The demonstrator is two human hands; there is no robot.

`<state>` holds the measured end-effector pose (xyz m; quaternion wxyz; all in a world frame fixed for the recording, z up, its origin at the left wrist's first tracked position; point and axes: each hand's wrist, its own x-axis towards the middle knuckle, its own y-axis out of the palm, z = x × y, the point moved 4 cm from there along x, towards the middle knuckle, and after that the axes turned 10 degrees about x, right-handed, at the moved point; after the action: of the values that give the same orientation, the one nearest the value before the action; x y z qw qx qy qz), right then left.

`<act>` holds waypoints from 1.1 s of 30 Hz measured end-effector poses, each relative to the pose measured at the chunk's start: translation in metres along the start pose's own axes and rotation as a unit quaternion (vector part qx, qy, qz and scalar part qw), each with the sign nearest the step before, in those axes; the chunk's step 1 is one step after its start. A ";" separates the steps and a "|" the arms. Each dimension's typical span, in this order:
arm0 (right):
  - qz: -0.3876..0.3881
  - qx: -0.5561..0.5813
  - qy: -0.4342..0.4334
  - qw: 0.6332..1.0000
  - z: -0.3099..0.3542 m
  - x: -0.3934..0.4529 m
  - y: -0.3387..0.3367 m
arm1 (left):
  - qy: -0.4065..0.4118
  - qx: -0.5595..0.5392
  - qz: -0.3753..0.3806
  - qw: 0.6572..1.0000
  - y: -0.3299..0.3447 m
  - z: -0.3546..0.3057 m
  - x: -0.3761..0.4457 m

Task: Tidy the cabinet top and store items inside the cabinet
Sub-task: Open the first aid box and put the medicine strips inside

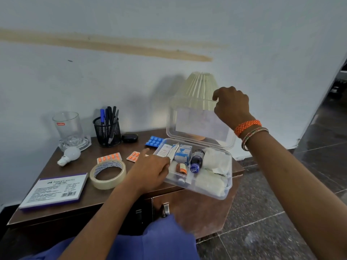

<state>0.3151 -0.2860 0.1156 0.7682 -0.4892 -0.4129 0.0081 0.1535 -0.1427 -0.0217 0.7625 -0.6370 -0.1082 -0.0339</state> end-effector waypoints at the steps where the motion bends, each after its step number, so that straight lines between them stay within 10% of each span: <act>1: -0.007 0.005 0.002 1.000 -0.002 0.002 0.002 | -0.004 0.001 -0.002 1.000 -0.001 0.000 0.000; 19: 0.069 -0.041 -0.001 0.997 -0.001 -0.006 0.038 | -0.037 0.047 0.010 0.998 -0.007 0.015 -0.009; 33: -0.023 0.085 -0.128 0.988 0.081 -0.009 0.022 | -0.118 -0.242 -0.165 0.949 -0.024 0.061 -0.012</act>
<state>0.2658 -0.2175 0.1076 0.7475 -0.4073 -0.5174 0.0878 0.1302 -0.0882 0.0088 0.5513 -0.7749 -0.2892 -0.1088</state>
